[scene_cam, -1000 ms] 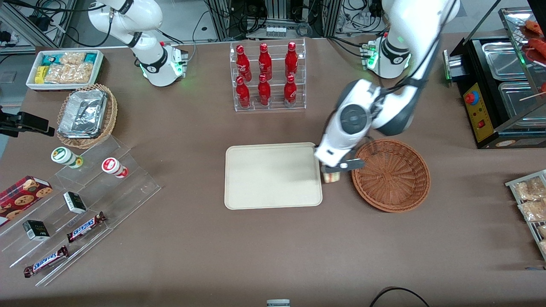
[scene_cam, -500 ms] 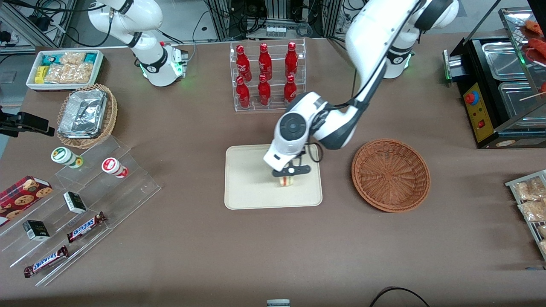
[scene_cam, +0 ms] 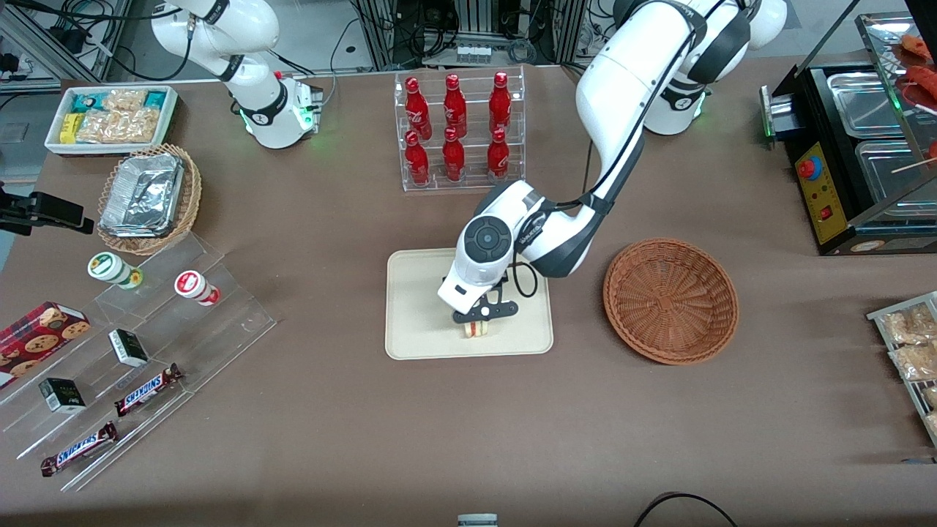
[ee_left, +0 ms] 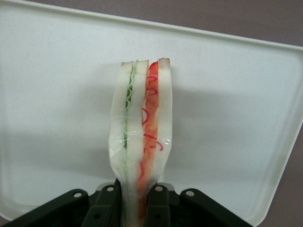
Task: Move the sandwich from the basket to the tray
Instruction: 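Lower the sandwich onto the tray and open the left gripper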
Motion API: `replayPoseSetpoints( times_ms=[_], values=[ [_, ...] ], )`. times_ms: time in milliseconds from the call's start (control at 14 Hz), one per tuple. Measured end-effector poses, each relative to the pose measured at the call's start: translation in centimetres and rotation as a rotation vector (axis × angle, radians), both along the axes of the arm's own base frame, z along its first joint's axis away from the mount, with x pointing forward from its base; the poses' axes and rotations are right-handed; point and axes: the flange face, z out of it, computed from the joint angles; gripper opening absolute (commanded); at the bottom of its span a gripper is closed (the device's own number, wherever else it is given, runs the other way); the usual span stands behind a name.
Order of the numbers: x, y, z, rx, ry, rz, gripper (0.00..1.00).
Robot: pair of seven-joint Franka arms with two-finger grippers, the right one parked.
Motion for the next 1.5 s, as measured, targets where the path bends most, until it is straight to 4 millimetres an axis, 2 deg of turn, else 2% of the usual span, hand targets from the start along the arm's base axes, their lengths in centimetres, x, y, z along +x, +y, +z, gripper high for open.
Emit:
replayPoseSetpoints(
  times_ms=[500, 571, 643, 714, 786, 1214, 1500],
  values=[
    [-0.6, -0.7, -1.2, 0.009, 0.014, 0.022, 0.01],
    [-0.8, -0.9, -1.4, 0.011, 0.018, 0.021, 0.36],
    [-1.0, -1.1, -1.7, 0.013, 0.020, 0.020, 0.49],
    [-1.1, -1.1, -1.9, 0.015, 0.022, 0.021, 0.84],
    [-1.1, -1.1, -2.0, 0.015, 0.023, 0.021, 1.00],
    [-0.5, -1.5, -1.2, -0.017, -0.012, 0.034, 1.00],
    [0.1, -1.8, 1.2, -0.036, -0.033, 0.092, 1.00]
  ],
)
